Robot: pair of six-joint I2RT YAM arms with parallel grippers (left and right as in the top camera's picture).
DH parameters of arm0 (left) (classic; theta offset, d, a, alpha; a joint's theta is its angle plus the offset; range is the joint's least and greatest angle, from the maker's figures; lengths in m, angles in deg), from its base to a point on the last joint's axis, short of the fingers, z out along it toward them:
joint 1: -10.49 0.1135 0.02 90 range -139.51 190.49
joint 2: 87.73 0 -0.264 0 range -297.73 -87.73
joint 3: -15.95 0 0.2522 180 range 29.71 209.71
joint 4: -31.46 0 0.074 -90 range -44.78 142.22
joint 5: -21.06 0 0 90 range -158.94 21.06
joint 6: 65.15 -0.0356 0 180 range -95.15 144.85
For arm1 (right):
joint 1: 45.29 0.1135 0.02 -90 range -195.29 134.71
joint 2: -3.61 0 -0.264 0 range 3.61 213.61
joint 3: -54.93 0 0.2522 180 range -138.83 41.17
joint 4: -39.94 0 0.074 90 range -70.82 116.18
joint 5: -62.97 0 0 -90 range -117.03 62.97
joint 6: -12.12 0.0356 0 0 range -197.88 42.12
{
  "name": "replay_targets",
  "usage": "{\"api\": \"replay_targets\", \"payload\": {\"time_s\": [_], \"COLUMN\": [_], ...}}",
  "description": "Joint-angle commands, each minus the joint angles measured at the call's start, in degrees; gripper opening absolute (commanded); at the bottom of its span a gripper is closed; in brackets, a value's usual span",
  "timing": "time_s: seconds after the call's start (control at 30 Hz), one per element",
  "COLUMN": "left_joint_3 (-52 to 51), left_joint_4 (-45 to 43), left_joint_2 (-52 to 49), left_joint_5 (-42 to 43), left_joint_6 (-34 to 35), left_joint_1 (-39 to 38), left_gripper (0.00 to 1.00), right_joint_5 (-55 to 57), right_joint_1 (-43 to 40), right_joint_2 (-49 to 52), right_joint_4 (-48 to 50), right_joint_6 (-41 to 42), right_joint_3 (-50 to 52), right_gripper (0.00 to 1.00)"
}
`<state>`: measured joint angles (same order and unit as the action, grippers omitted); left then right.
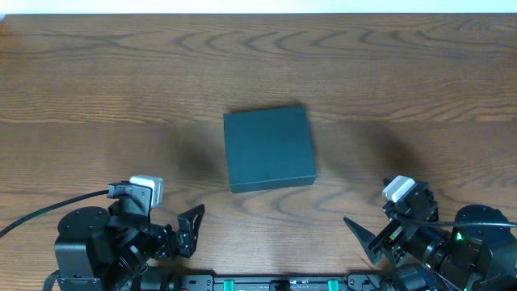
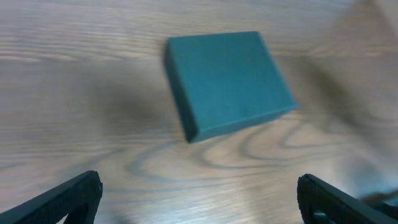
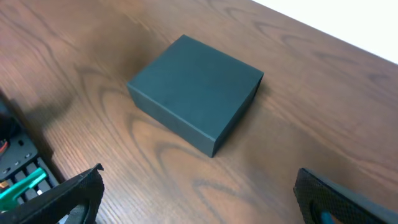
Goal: Pack container
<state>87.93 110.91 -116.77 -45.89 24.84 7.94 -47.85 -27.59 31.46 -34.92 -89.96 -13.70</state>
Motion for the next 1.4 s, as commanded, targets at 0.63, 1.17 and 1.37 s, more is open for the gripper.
{"api": "replay_targets", "payload": {"time_s": [0.63,1.17,1.37], "left_joint_3": [-43.5,-49.1,-49.1], "left_joint_4": [-29.0,-29.1,-29.1], "left_joint_2": [26.1,26.7,26.6], "left_joint_5": [-12.6,-15.2,-15.2], "left_joint_6": [-2.6,-2.8,-2.8], "left_joint_1": [-0.3,-0.3,-0.3], "left_gripper": [0.99,0.99,0.99], "right_joint_5": [-0.4,-0.4,-0.4], "right_joint_1": [-0.3,-0.3,-0.3], "right_joint_2": [-0.1,-0.1,-0.1], "right_joint_4": [-2.9,-2.9,-2.9], "right_joint_6": [0.9,0.9,0.9], "right_joint_3": [0.6,0.6,0.5], "right_gripper": [0.99,0.99,0.99]}}
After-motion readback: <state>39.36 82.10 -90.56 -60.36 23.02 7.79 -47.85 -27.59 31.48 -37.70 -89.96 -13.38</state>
